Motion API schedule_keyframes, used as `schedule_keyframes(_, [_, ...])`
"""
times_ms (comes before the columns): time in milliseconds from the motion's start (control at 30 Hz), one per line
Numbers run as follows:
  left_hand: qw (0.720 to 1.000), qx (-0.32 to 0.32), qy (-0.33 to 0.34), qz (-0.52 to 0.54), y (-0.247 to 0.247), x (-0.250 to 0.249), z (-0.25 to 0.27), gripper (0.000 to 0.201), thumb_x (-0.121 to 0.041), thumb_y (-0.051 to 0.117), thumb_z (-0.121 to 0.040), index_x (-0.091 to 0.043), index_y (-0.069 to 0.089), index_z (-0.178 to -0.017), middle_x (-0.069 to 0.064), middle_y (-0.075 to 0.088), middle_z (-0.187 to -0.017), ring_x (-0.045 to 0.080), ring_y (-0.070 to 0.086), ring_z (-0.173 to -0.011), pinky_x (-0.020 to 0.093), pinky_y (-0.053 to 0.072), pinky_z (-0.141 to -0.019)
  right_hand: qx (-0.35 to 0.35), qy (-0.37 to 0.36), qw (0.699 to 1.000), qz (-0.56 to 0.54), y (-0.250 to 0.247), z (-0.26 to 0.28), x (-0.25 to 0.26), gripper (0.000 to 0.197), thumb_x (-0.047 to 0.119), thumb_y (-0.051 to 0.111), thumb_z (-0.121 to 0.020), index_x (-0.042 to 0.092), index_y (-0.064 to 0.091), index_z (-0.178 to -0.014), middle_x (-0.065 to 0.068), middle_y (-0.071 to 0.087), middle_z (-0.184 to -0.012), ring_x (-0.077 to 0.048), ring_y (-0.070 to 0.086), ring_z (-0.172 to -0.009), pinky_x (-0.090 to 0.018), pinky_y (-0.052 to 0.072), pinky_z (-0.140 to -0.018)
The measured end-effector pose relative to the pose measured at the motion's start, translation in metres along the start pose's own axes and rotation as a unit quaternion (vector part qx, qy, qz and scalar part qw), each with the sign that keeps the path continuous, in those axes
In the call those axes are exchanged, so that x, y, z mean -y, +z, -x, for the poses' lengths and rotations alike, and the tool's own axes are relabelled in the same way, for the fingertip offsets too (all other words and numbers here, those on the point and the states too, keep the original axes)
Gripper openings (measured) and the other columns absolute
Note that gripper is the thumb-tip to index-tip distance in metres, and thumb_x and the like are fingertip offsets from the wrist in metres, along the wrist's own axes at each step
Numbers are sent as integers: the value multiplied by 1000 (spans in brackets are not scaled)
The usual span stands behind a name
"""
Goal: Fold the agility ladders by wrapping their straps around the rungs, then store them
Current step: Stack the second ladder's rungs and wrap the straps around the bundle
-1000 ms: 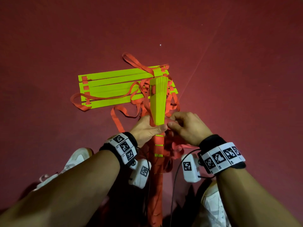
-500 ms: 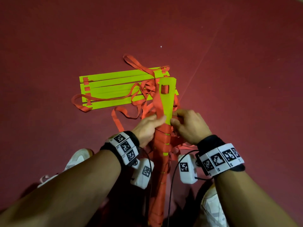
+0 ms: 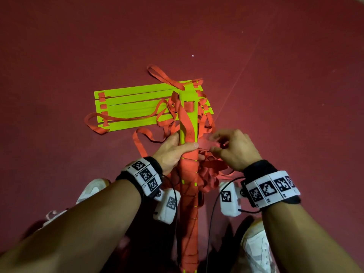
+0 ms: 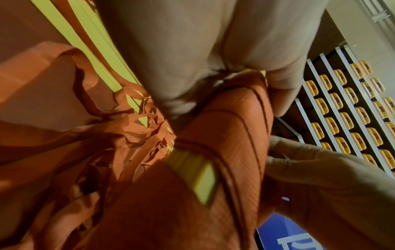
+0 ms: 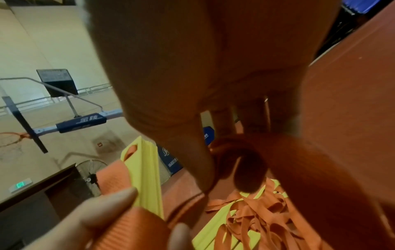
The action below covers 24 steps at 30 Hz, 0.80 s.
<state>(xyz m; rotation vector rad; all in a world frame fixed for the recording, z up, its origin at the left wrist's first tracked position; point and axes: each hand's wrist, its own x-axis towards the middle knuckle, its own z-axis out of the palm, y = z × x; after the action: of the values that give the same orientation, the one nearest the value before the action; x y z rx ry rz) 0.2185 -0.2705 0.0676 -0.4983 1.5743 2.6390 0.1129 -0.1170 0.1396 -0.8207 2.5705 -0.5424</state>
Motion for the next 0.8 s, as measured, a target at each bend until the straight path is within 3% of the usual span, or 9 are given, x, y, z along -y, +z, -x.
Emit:
schedule_keyframes(133, [1000, 6, 5, -9, -2, -5, -1, 25, -6, 62, -97, -5, 52, -119, 20, 66, -101, 25, 74, -75, 42, 63, -67, -28, -28, 999, -5, 3, 1, -4, 18, 25, 76, -83, 24, 58, -79, 7, 66, -78, -20, 62, -80, -32, 48, -71])
schedule_keyframes(233, [1000, 12, 8, -12, -4, -7, -2, 18, -3, 55, -99, -10, 54, -116, 13, 70, -100, 27, 74, -77, 41, 63, -67, 4, -36, 999, -14, 0, 3, -5, 23, 32, 74, -85, 20, 60, -70, 6, 69, -89, -17, 62, -91, -32, 48, -76])
schedule_keyframes(333, [1000, 16, 16, -10, -3, -9, -3, 19, -7, 62, -96, -11, 54, -113, 10, 70, -93, 27, 73, -75, 41, 62, -66, 17, -43, 999, -26, -4, 3, -7, 27, 35, 73, -87, 19, 63, -67, 6, 71, -83, -17, 65, -83, -36, 51, -77])
schedule_keyframes(467, [1000, 7, 22, 5, -4, -11, -3, 24, -13, 65, -89, -11, 54, -109, 9, 66, -80, 20, 69, -65, 38, 61, -60, 38, -29, 995, -90, -1, 3, -12, 25, 32, 71, -90, 17, 55, -79, -9, 71, -71, -23, 67, -64, -38, 53, -62])
schedule_keyframes(567, [1000, -16, 23, -6, -4, -10, -4, 38, -15, 68, -84, -7, 51, -118, 10, 64, -84, 20, 66, -65, 37, 60, -62, 64, -36, 994, -84, -3, 4, -13, 12, 31, 66, -95, 21, 63, -90, -1, 72, -68, -13, 66, -58, -30, 50, -60])
schedule_keyframes(667, [998, -33, 41, -40, -2, -8, -7, 63, -21, 74, -77, -2, 48, -132, 20, 68, -107, 28, 69, -84, 44, 58, -78, 49, -61, 996, -49, -9, 6, -3, 36, 34, 60, -98, 12, 65, -70, 1, 66, -58, -6, 55, -48, -27, 44, -55])
schedule_keyframes(733, [995, -20, 54, -78, 1, -8, -7, 75, -26, 82, -72, -8, 48, -137, 17, 68, -123, 31, 68, -108, 48, 55, -94, 17, -74, 995, -67, -11, 8, 6, 39, 32, 58, -99, 10, 61, -67, -1, 63, -56, -6, 50, -47, -26, 40, -52])
schedule_keyframes(800, [990, 0, 57, -128, 2, -7, -8, 84, -28, 86, -66, -17, 47, -139, 13, 66, -127, 32, 64, -118, 55, 50, -102, 7, -89, 992, -89, -9, 6, 13, 37, 28, 54, -101, 9, 59, -69, 1, 59, -55, -5, 48, -47, -24, 36, -51])
